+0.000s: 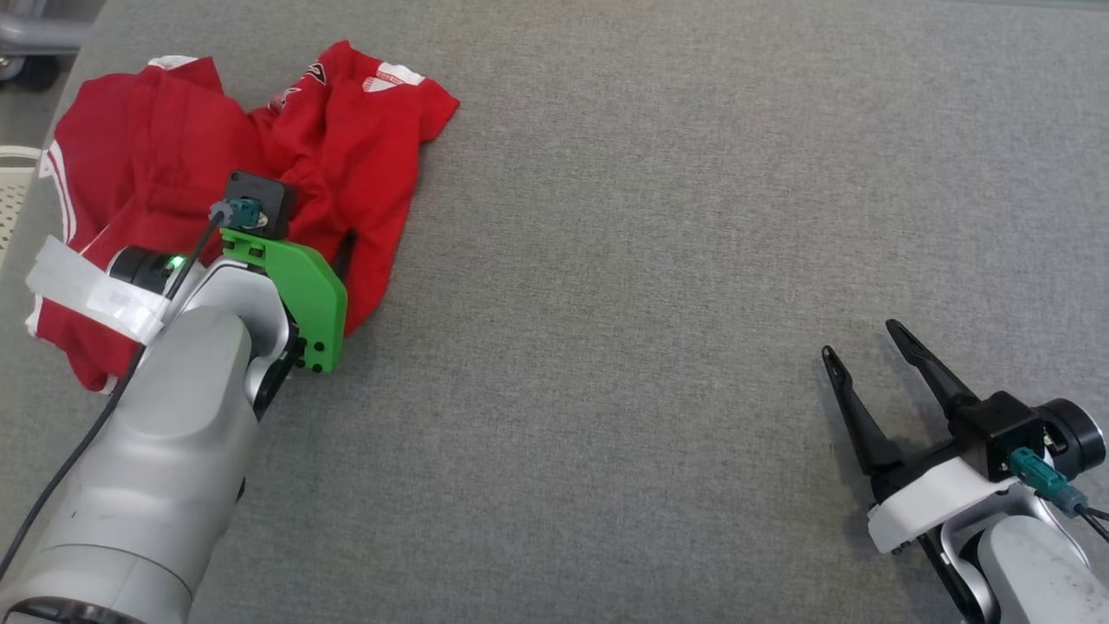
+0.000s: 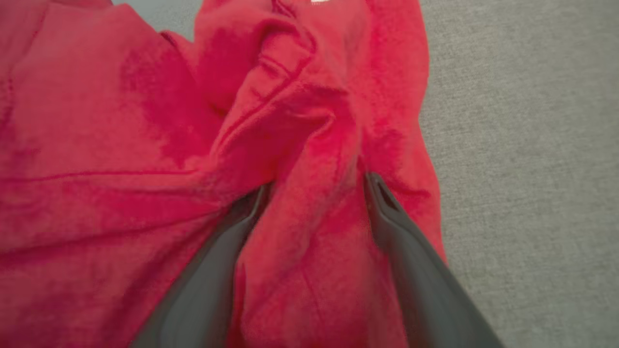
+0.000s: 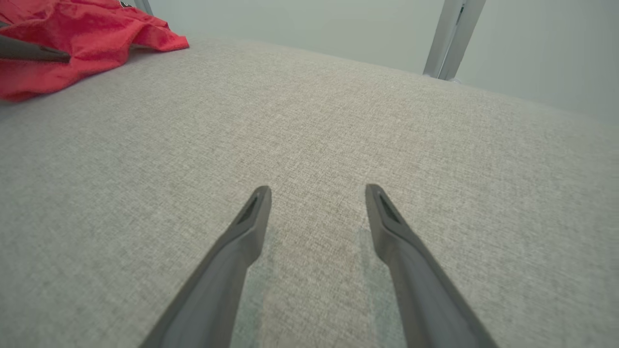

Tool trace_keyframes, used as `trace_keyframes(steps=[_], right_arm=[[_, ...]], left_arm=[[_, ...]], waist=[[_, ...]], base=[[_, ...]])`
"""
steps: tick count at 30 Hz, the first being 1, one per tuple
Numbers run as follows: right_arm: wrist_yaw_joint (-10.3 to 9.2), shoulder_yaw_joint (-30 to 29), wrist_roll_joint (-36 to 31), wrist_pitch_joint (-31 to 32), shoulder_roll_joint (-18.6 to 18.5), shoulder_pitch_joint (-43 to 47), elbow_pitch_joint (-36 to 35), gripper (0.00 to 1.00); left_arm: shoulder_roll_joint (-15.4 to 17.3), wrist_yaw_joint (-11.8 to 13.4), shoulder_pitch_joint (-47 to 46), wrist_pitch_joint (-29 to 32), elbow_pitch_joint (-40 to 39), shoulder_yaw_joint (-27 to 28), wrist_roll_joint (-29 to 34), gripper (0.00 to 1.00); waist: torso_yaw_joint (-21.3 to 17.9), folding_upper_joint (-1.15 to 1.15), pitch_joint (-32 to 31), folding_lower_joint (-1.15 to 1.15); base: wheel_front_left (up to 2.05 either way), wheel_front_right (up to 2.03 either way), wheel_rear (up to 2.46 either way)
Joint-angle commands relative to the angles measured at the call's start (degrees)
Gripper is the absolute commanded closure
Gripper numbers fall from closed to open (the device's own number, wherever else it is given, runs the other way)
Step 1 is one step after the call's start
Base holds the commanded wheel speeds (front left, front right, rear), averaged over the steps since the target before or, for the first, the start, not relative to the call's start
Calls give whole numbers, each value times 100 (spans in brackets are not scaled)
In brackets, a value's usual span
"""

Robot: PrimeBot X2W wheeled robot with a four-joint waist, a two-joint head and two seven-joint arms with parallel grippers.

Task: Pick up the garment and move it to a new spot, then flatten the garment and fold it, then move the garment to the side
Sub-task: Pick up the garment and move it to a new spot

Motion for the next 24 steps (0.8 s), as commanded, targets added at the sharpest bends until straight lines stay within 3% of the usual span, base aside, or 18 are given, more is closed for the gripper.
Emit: trace_keyframes(steps=[1, 2, 3, 11, 16, 20, 24], right_arm=[[1, -30, 23, -16, 10, -34, -11, 0], [1, -63, 25, -16, 40, -47, -12, 0], [1, -97, 29, -17, 78, -51, -18, 0], [1, -270, -2, -17, 283, 321, 82, 0], [1, -256, 17, -16, 388, 500, 135, 0], [1, -180, 44, -17, 449, 530, 169, 0], [1, -144, 73, -16, 520, 527, 199, 0]], left_arm=[[69, 14, -121, -52, 110, -37, -43, 0], [79, 14, -122, -82, 192, -92, -64, 85], [66, 13, -127, -113, 270, -155, -87, 100], [90, 167, -407, -718, 678, -311, 26, 100], [30, 141, -507, -815, 738, -69, -282, 100], [182, 98, -692, -798, 681, 310, -713, 100], [534, 51, -977, -668, 526, 472, -912, 100]], waist=[[-131, 65, 112, -1], [-148, 65, 102, -1], [-162, 65, 79, -1], [-25, 65, -421, -1], [89, 65, -705, -1], [80, 65, -915, -1], [-2, 65, -1033, -1]], base=[[0, 0, 0], [0, 0, 0], [0, 0, 0], [0, 0, 0], [0, 0, 0], [0, 0, 0], [0, 0, 0]])
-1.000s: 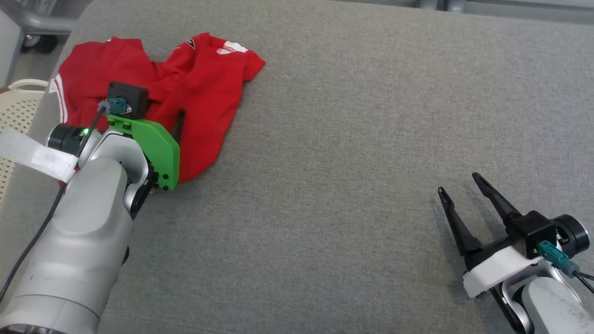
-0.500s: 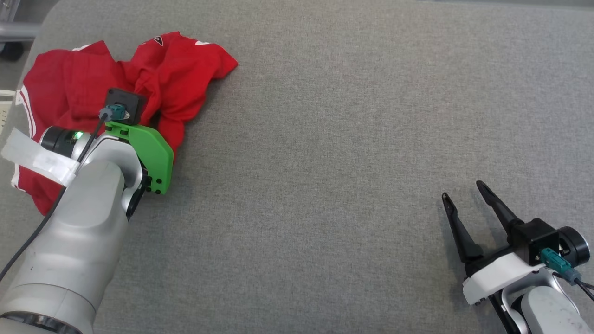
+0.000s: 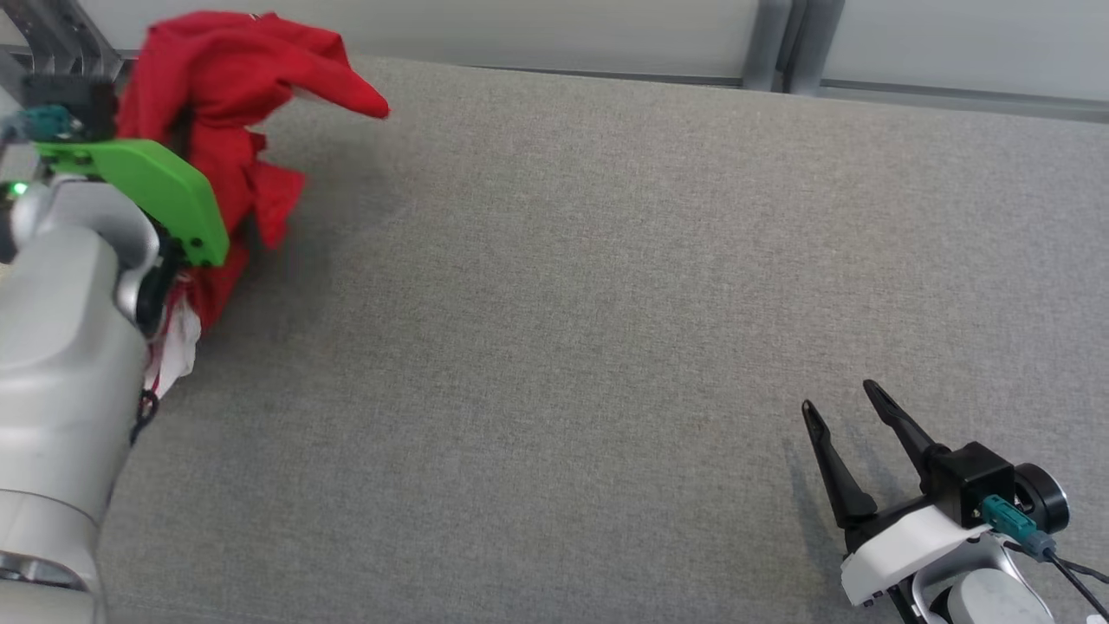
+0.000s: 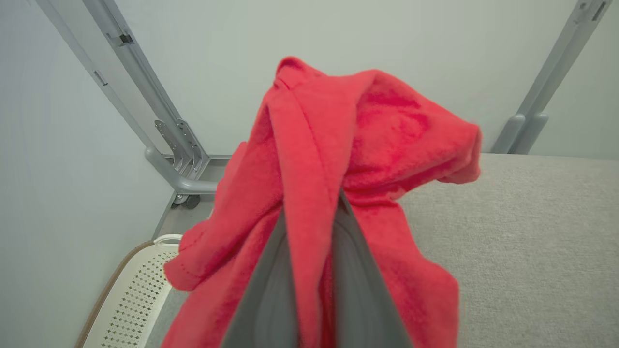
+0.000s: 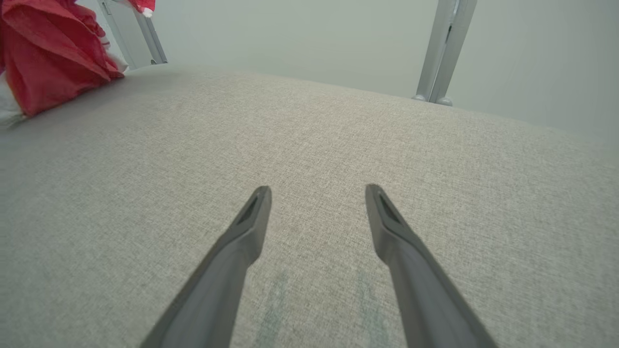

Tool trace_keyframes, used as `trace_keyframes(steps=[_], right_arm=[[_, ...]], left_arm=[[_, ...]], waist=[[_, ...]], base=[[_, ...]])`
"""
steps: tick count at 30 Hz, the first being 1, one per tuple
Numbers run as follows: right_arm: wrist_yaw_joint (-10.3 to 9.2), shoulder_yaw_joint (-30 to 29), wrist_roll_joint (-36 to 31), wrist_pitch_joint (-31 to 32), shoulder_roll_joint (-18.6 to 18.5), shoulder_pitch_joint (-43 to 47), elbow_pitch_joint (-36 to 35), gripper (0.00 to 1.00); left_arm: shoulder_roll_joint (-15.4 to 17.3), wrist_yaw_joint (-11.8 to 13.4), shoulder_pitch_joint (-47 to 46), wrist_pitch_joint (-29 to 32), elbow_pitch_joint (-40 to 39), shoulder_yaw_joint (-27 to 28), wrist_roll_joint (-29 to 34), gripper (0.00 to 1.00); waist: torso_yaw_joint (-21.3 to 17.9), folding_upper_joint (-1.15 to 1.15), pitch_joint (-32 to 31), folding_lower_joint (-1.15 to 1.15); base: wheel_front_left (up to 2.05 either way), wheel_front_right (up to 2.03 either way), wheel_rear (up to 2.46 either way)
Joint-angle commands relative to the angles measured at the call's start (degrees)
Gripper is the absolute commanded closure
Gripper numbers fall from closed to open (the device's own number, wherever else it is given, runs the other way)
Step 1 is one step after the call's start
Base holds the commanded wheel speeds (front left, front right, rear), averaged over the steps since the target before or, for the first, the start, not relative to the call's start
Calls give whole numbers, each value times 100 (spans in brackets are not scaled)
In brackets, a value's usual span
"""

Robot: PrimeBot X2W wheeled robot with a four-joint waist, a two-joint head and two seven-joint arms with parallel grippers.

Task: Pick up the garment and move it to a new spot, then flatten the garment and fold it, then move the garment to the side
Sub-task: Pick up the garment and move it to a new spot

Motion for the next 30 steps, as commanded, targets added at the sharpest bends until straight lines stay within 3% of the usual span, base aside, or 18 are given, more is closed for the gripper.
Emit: trace_keyframes(steps=[1, 5, 6, 8, 11, 14, 15, 16, 18, 24, 30], right_arm=[[1, 8, 43, -16, 27, 51, 19, 0], [1, -36, 75, -15, 170, 95, 34, 0], [1, -51, 76, -15, 208, 113, 46, 0], [1, -89, 85, -16, 284, 141, 48, 0], [1, -110, 86, -16, 331, 166, 54, 0], [1, -156, 75, -16, 387, 183, 60, 0], [1, -166, 74, -16, 404, 178, 63, 0], [1, -171, 72, -16, 418, 170, 63, 0], [1, -167, 72, -16, 439, 161, 73, 0], [1, -229, 78, -16, 509, 183, 79, 0], [1, -266, 96, -16, 651, 152, 87, 0]], left_arm=[[110, -16, -148, 47, -75, 59, -85, 100], [408, -42, -298, 261, -321, 72, -172, 100], [470, -46, -306, 315, -391, 59, -182, 95], [590, -50, -304, 429, -531, 41, -197, 94], [705, -44, -260, 539, -655, 44, -220, 96], [809, -26, -164, 670, -855, 66, -273, 92], [839, -16, -132, 712, -930, 69, -290, 92], [860, -14, -109, 755, -1002, 69, -308, 100], [893, -8, -76, 860, -1196, 44, -321, 100], [754, -17, 72, 1261, -2070, -43, -466, 100], [371, 33, 719, 1861, -3672, -367, -808, 100]], waist=[[-69, 65, -113, 0], [-216, 65, -154, 0], [-250, 65, -172, 0], [-311, 65, -192, 0], [-375, 65, -200, 0], [-473, 65, -216, 0], [-506, 65, -223, 0], [-538, 65, -233, 0], [-608, 65, -271, 0], [-775, 65, -337, 0], [-1066, 65, -388, 0]], base=[[0, 0, 0], [0, 0, 0], [0, 0, 0], [0, 0, 0], [0, 0, 0], [0, 0, 0], [0, 0, 0], [0, 0, 0], [0, 0, 0], [0, 0, 0], [0, 0, 0]])
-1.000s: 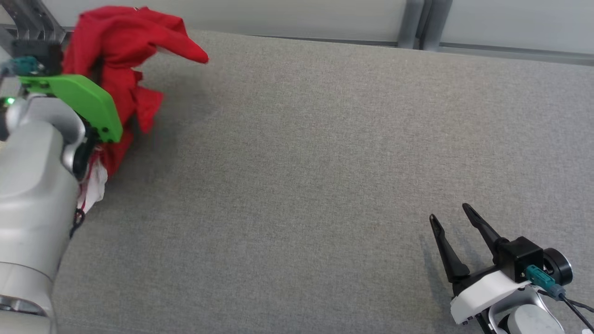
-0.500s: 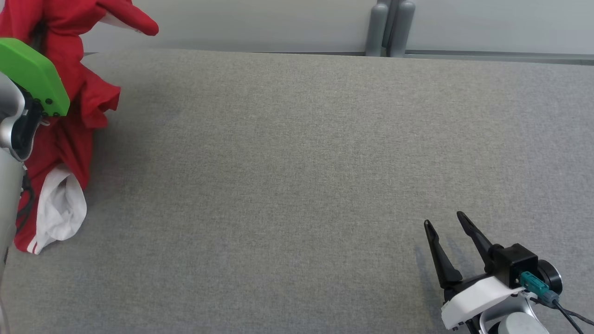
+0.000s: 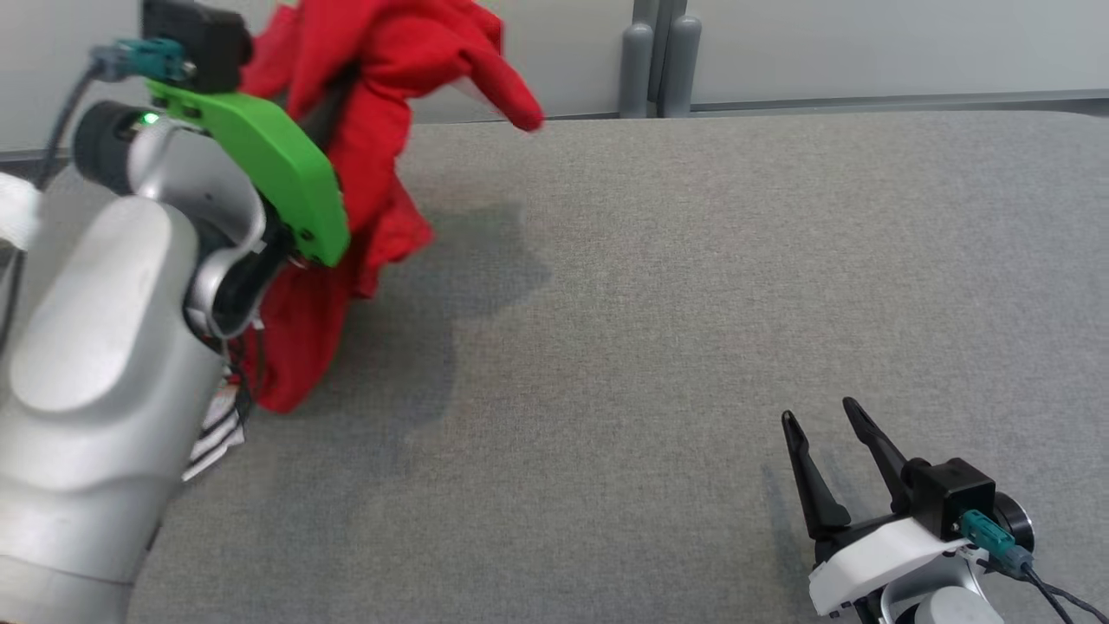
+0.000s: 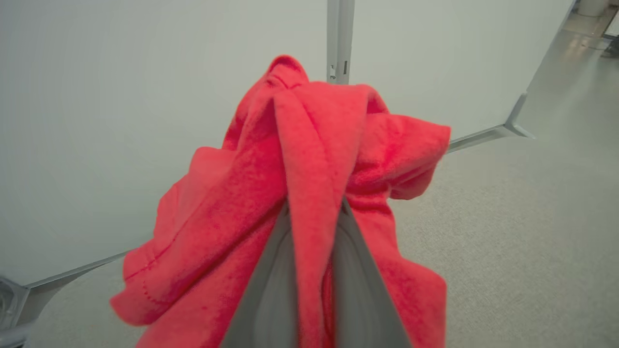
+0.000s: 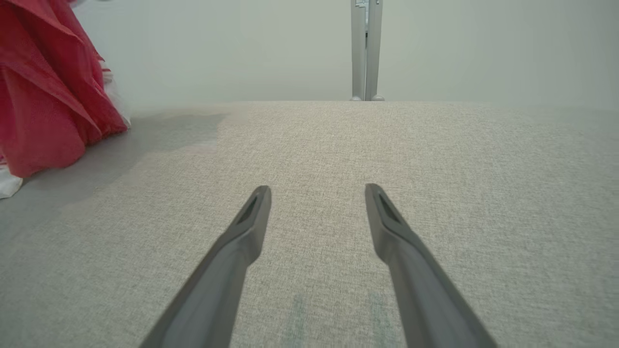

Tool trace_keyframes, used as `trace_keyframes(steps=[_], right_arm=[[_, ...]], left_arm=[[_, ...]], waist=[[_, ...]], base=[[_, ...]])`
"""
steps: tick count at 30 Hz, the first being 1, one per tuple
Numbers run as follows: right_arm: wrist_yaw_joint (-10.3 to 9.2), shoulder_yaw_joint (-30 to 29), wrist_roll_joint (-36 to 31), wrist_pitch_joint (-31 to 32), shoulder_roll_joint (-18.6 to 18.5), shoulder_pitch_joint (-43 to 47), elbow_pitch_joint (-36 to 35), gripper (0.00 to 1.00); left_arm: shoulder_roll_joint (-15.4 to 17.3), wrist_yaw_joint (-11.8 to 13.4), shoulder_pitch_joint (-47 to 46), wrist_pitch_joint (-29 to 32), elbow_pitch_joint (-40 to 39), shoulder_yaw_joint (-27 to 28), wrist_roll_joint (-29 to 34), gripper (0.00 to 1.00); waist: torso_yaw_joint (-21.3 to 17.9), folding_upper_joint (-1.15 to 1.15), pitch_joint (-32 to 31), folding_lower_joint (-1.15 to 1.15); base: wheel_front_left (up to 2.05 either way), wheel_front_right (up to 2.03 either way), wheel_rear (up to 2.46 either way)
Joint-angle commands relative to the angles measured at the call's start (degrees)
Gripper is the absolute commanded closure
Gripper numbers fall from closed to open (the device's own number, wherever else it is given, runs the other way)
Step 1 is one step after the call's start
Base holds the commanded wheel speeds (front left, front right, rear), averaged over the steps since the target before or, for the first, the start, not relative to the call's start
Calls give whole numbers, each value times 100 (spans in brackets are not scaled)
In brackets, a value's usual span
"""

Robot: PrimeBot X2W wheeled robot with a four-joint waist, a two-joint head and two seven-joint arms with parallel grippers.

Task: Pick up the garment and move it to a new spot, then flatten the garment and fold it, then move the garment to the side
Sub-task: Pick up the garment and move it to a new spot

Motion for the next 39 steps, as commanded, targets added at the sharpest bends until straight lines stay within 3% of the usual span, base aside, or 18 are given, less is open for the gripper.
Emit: trace_keyframes(steps=[1, 6, 11, 20, 31, 32, 33, 34, 35, 39], right_arm=[[1, -22, 46, -15, 33, -5, 2, 0], [1, -80, 31, -16, 102, -49, -35, 0], [1, -150, 10, -16, 33, -124, -91, 0], [1, -210, 37, -16, 57, -126, -72, 0], [1, -242, 59, -16, 161, 19, -4, 0], [1, -250, 57, -15, 169, 31, -8, 0], [1, -265, 55, -15, 174, 54, -12, 0], [1, -278, 49, -15, 176, 76, -10, 0], [1, -285, 43, -16, 178, 101, -6, 0], [1, -315, 11, -15, 131, 158, -6, 0]], left_arm=[[-111, 82, 309, 95, -381, -114, -41, 100], [-596, 327, 978, 289, -1350, -645, 4, 100], [-1095, 502, 1291, 251, -1577, -1195, 252, 100], [-1746, 587, 1295, -114, -473, -1739, 547, 100], [-1915, 381, 1451, -716, 923, -2164, 483, 98], [-1923, 376, 1448, -788, 1016, -2184, 487, 85], [-1927, 388, 1455, -867, 1102, -2192, 469, 64], [-1930, 399, 1456, -936, 1181, -2215, 467, 28], [-1934, 393, 1444, -980, 1241, -2259, 486, 0], [-1937, 431, 1416, -1063, 1302, -2382, 453, 0]], waist=[[-189, 65, -33, 0], [-530, 65, 23, 0], [-968, 65, 126, 0], [-1810, 65, 259, 0], [-2261, 65, 260, 0], [-2263, 65, 249, 0], [-2253, 65, 231, 0], [-2231, 65, 207, 0], [-2202, 65, 185, 0], [-2045, 65, 94, 0]], base=[[0, 0, 0], [0, 0, 0], [0, 0, 0], [0, 0, 0], [0, 0, 0], [0, 0, 0], [0, 0, 0], [0, 0, 0], [0, 0, 0], [0, 0, 0]])
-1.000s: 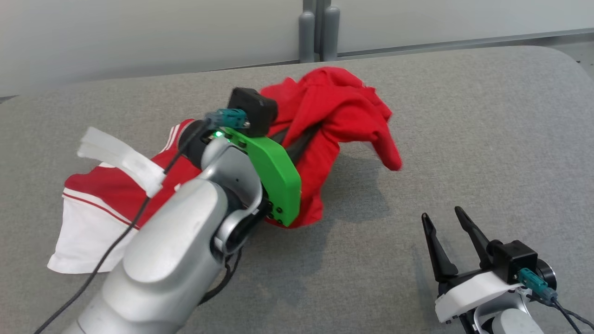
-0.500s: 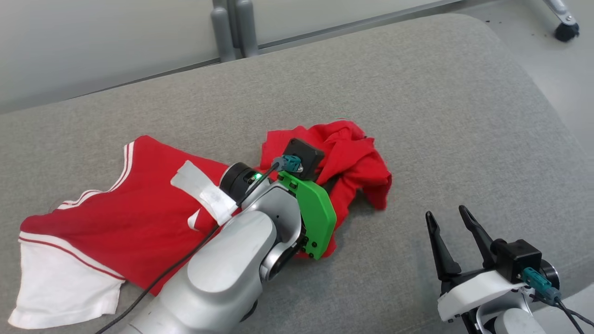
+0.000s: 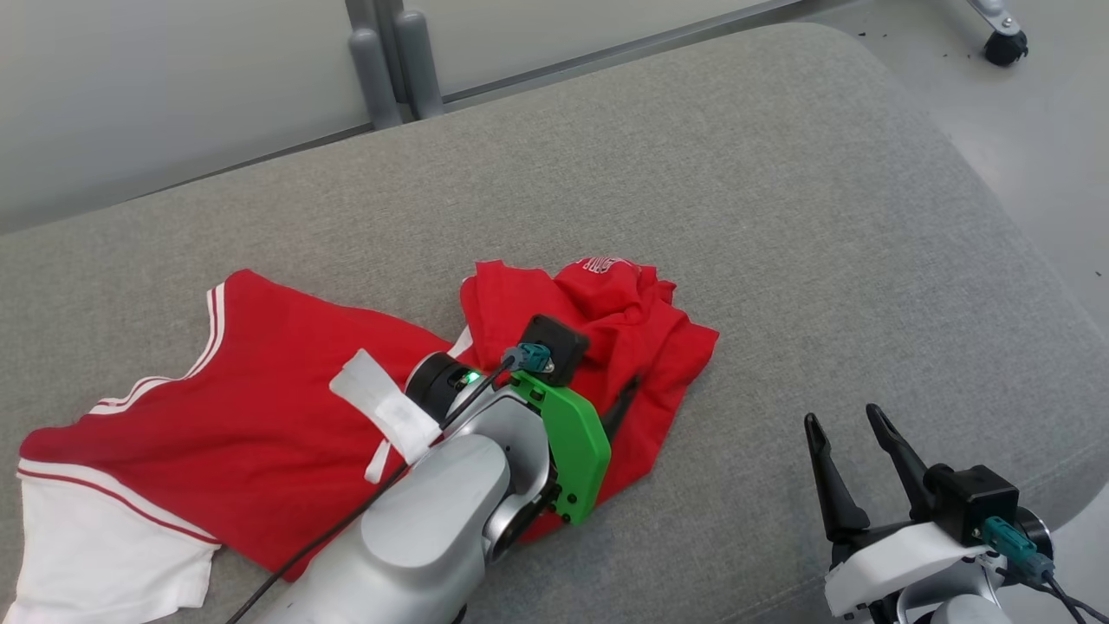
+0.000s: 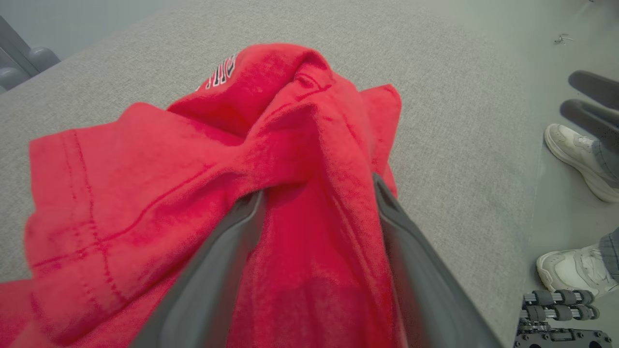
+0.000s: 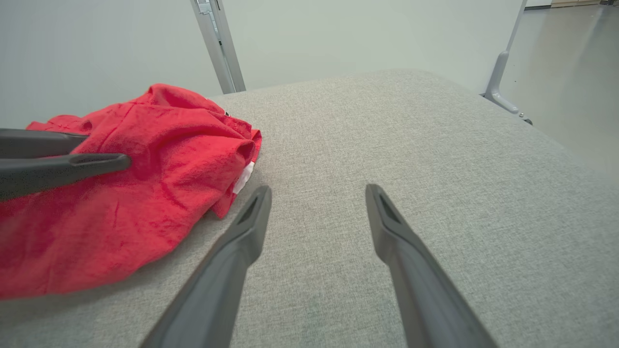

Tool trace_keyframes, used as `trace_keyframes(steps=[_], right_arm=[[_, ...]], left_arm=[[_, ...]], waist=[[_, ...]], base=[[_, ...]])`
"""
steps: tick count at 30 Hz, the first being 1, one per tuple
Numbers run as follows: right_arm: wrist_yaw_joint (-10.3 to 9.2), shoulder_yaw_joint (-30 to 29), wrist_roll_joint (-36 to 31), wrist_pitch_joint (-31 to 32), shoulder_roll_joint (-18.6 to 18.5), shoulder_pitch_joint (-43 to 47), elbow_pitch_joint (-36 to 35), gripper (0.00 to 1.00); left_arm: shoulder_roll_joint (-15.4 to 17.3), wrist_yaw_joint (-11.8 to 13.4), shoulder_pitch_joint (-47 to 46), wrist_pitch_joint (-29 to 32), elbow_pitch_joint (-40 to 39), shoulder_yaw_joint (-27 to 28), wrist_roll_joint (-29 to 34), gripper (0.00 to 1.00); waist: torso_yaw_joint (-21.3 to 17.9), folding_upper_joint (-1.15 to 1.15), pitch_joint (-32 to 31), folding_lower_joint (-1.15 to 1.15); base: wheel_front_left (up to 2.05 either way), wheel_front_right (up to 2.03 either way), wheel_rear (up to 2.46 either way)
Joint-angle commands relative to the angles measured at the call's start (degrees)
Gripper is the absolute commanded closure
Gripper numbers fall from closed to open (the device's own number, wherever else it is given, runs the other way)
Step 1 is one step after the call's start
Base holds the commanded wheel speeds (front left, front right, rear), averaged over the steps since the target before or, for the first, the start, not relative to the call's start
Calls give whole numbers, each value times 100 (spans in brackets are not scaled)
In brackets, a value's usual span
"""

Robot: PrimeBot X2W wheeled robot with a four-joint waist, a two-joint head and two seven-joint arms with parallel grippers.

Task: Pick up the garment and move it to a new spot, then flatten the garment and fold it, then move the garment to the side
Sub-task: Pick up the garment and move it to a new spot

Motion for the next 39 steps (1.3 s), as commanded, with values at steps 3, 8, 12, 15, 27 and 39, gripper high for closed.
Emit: trace_keyframes(steps=[3, 8, 12, 15, 27, 39], right_arm=[[1, -72, -4, -15, -59, 84, -31, 0], [1, -185, -40, -16, -150, 198, -93, 0], [1, -223, -13, -15, -128, 189, -161, 0], [1, -206, 0, -15, -94, 232, -171, 0], [1, -126, 45, -15, -73, 135, -108, 0], [1, -71, 90, -16, -42, 73, -83, 0]], left_arm=[[1, 79, 97, 39, -252, -75, -127, 0], [207, 227, 199, 268, -1141, -94, -207, 0], [1138, 718, 369, 706, -2053, 215, -252, 0], [1816, 1039, 482, 943, -2354, 438, -226, 0], [2820, 833, 753, 1052, -1773, 707, -481, 0], [2454, 57, 594, 2206, -267, 367, -1035, 100]], waist=[[226, 65, -166, 0], [485, 65, -301, 0], [620, 65, -327, 0], [643, 65, -304, 0], [663, 65, -63, 0], [539, 65, 27, 0]], base=[[0, 0, 0], [0, 0, 0], [0, 0, 0], [0, 0, 0], [0, 0, 0], [0, 0, 0]])
